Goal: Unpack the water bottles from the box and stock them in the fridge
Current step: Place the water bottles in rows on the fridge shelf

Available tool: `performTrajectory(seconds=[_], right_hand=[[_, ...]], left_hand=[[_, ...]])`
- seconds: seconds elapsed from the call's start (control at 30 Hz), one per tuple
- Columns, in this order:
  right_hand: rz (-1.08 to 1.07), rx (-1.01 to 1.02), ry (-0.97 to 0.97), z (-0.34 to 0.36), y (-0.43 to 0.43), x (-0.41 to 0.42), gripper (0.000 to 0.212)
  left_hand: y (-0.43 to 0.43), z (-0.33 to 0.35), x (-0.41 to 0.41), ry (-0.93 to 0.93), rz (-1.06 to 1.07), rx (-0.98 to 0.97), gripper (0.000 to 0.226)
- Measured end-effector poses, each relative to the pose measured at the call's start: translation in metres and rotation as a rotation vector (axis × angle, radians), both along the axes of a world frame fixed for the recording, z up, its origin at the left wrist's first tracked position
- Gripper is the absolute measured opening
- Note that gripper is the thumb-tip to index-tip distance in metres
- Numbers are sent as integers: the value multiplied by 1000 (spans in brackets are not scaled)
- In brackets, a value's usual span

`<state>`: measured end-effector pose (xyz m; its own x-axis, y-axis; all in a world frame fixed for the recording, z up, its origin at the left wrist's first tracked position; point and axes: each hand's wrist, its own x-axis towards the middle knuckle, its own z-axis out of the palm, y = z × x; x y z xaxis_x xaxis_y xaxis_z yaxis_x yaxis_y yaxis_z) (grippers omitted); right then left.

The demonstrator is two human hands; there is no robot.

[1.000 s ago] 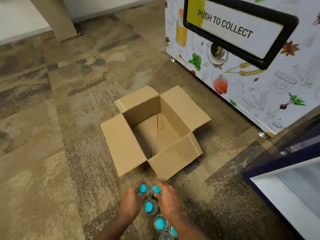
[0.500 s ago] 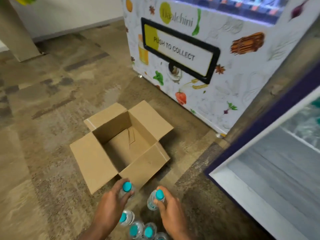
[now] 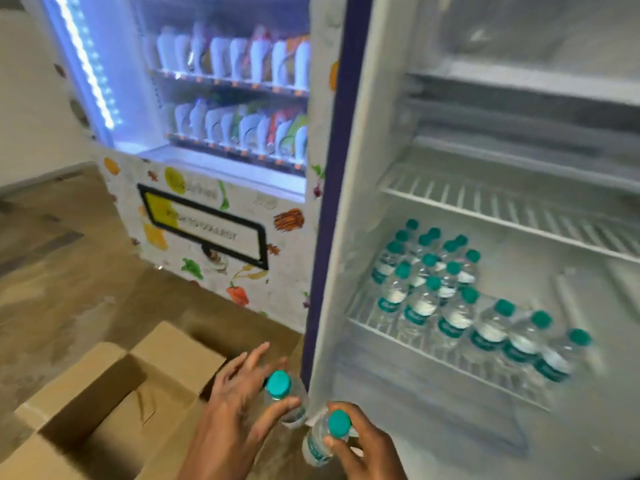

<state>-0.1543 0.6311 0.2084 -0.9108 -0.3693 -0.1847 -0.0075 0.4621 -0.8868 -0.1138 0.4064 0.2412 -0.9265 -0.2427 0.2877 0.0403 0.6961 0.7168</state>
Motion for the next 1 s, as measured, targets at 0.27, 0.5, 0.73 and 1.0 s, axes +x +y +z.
performTrajectory(seconds=[0.27, 0.5, 0.73, 1.0], right_hand=[[-342, -309, 182, 86, 89, -36, 31], [-565, -593, 197, 132, 138, -68, 25], [-633, -645, 245, 152, 160, -87, 24], [-770, -688, 287, 161, 182, -110, 21]], left_hand=[[83, 116, -70, 214, -117, 20, 61], [112, 176, -107, 344, -76, 48, 56], [124, 203, -133, 393, -100, -4, 36], [116, 210, -155, 486, 15, -79, 49]])
